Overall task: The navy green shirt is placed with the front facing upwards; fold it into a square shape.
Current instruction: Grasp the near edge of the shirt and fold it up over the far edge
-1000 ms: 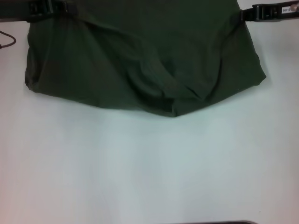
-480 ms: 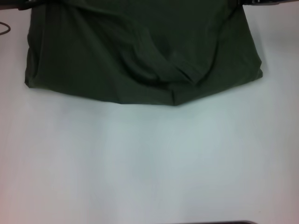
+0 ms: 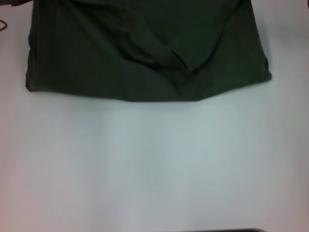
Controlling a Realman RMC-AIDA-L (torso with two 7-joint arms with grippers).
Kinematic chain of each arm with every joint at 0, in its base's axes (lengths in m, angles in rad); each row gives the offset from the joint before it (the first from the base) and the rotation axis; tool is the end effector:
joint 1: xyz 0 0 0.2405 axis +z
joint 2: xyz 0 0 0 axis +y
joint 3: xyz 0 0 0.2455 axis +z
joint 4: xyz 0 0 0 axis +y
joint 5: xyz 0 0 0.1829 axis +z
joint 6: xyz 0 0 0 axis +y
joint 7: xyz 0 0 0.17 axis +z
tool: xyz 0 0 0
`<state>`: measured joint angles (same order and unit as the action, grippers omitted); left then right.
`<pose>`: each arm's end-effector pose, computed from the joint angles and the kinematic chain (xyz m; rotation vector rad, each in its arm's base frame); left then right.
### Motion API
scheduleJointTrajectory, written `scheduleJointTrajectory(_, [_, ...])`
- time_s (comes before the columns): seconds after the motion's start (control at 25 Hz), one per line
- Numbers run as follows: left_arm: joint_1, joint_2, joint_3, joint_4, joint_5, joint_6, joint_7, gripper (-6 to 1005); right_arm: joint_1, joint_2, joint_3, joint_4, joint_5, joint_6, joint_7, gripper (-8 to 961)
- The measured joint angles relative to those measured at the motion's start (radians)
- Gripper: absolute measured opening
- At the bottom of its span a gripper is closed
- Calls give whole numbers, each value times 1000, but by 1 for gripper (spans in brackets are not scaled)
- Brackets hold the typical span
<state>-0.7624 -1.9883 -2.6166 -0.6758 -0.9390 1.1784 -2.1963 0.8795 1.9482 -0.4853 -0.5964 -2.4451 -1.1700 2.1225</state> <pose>-0.2265 0.4253 0.0463 -2.1198 -1.3902 -0.6587 0.2221 0.4374 0.0391 -2.2593 1.2418 0.3705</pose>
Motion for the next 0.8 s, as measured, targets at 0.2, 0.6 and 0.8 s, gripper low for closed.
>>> scheduleJointTrajectory(0.2, [-4, -5, 6, 36, 0, -54, 8, 65, 2, 14, -19, 5, 8, 50, -4, 112])
scheduleJointTrajectory(0.6, [-1, -15, 7, 84, 0, -131, 26, 71, 11, 23, -82, 39, 52, 133, -8, 120])
scheduleJointTrajectory(0.8, [2, -21, 6, 88, 0, -144, 33, 74, 13, 36, -95, 43, 52, 157, -9, 124])
